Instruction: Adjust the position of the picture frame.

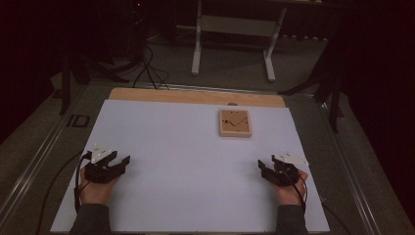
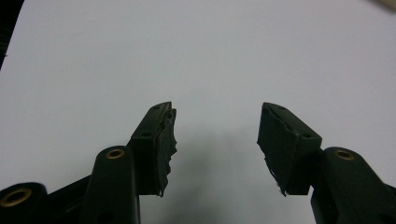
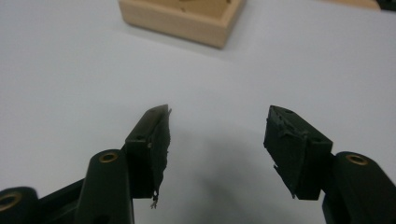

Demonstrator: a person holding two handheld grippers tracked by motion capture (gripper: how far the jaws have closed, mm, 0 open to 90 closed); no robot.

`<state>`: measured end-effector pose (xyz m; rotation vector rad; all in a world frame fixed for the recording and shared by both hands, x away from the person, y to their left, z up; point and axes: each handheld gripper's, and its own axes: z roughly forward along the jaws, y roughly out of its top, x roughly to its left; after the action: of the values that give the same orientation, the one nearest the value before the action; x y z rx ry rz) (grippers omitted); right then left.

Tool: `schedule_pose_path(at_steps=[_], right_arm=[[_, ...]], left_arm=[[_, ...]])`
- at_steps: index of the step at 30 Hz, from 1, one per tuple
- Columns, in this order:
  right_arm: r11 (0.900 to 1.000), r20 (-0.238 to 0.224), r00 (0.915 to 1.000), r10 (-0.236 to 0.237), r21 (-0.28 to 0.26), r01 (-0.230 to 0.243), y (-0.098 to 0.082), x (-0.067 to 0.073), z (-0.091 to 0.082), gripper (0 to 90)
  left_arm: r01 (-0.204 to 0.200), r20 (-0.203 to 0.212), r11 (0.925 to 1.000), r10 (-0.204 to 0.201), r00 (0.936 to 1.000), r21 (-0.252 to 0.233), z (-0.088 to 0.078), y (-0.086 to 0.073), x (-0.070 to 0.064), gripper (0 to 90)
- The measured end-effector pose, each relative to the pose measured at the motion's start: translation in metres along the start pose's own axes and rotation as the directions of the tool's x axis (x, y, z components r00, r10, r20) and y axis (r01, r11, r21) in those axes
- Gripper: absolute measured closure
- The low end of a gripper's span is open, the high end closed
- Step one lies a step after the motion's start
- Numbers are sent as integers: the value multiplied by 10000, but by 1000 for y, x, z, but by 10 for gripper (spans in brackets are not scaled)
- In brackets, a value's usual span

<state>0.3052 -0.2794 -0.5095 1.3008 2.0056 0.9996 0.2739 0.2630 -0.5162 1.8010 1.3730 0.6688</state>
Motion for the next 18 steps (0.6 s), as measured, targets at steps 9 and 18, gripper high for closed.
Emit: schedule_pose_path(at_steps=[9, 18], right_arm=[[9988, 37, 9992, -388, -286, 389, 3, 7, -3, 404], [9989, 40, 9998, -202, -427, 204, 3, 5, -4, 403]], left_arm=[[51, -132, 9997, -54, 9999, -244, -4, 2, 2, 457], [-47, -277, 9999, 44, 9996, -137, -3, 3, 1, 454]])
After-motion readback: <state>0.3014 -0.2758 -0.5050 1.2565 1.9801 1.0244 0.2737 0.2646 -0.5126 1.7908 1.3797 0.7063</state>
